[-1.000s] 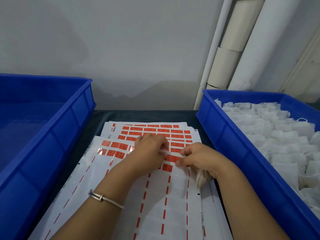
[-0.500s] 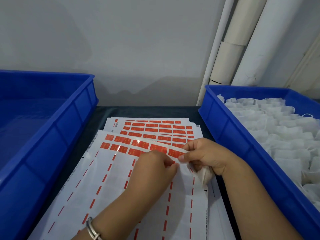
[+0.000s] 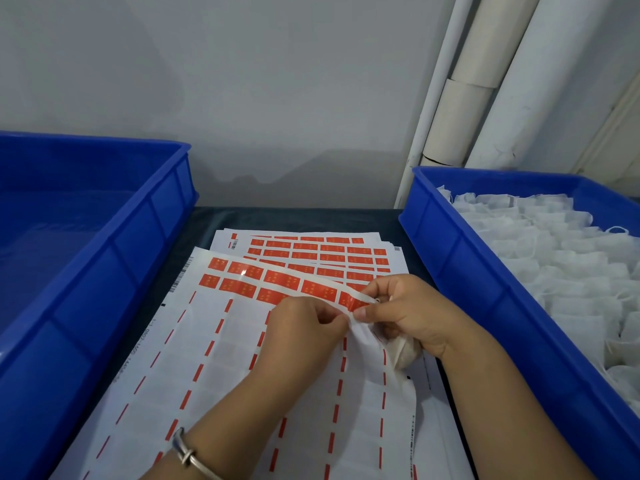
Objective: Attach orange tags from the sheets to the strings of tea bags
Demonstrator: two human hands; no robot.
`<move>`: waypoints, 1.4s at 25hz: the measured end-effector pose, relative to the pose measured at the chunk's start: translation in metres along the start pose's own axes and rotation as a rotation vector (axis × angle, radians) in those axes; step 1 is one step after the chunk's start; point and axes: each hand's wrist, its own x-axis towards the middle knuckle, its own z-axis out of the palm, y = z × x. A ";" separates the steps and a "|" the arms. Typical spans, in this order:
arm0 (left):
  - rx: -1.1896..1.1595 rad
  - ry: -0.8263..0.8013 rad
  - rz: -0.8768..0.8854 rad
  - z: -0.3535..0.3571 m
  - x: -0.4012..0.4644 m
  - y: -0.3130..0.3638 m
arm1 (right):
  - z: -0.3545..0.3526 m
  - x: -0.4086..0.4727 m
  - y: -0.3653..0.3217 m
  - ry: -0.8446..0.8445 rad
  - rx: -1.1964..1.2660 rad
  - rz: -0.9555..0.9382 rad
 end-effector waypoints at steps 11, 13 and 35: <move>0.013 -0.019 0.025 0.000 0.001 -0.003 | 0.001 -0.001 0.000 -0.007 0.029 0.034; 0.009 -0.023 0.030 0.000 0.000 -0.003 | 0.001 -0.001 0.001 -0.006 0.032 0.038; -0.072 0.003 -0.034 0.002 -0.003 -0.002 | 0.006 -0.007 -0.006 0.035 -0.119 -0.001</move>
